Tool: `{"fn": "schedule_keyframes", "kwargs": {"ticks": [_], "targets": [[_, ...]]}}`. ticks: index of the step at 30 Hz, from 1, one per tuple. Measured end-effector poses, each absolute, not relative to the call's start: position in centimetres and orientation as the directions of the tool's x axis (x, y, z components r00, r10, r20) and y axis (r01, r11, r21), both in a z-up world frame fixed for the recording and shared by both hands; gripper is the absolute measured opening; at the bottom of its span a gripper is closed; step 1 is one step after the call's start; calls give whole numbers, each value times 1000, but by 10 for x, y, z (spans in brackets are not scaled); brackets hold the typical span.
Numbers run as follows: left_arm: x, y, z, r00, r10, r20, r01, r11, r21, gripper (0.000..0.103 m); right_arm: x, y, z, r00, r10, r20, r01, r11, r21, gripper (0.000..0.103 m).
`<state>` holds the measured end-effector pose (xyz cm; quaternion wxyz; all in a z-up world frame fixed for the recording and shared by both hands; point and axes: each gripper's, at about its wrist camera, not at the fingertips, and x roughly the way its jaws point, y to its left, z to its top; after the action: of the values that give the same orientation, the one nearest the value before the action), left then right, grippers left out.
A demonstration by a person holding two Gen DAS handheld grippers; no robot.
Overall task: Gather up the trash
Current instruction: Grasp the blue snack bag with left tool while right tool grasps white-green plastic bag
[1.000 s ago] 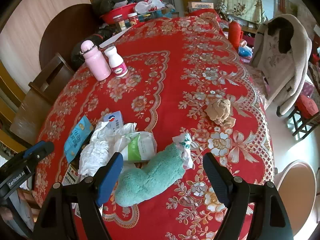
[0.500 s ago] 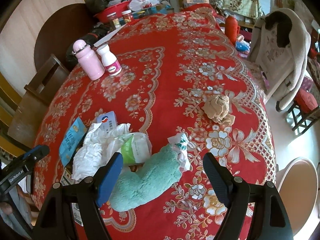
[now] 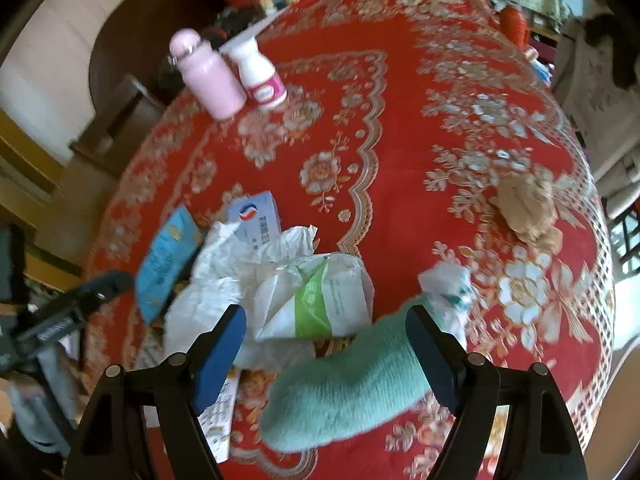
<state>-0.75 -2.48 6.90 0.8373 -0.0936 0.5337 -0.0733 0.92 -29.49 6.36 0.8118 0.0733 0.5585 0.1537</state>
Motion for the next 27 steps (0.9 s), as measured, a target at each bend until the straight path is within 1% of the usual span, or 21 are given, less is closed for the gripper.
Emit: {"fn": "schedule_keyframes", "kwargs": {"ticks": [3,8,11,13,16,21,24,27], "targets": [[0,-23,62,401,-236,-885,42,970,-240,43,20,-293,50,285,374,-883,-160,927,340,80],[15,-20,48,364,-254,-896,58,967,-250,43,31,-287,30,231,382,-895,-146,923,356,80],[25,-22,40,349,-255,-902,70,967,-247,43,32,-284,27,234,379,-895,-149,924,352,80],[30,-23,40,357,-246,-901,79,969,-233,44,32,-285,28,244,391,-887,-146,919,365,72],[41,-26,36,349,-219,-911,101,975,-196,44,32,-285,30,257,388,-885,-153,920,360,69],[51,-27,32,330,-222,-918,132,973,-188,44,31,-291,44,293,394,-871,-151,919,365,67],[52,-32,28,287,-260,-922,179,960,-215,44,32,-299,55,329,401,-855,-140,916,375,67],[47,-35,29,295,-260,-919,203,957,-205,43,33,-303,62,347,403,-847,-140,915,378,67]]}}
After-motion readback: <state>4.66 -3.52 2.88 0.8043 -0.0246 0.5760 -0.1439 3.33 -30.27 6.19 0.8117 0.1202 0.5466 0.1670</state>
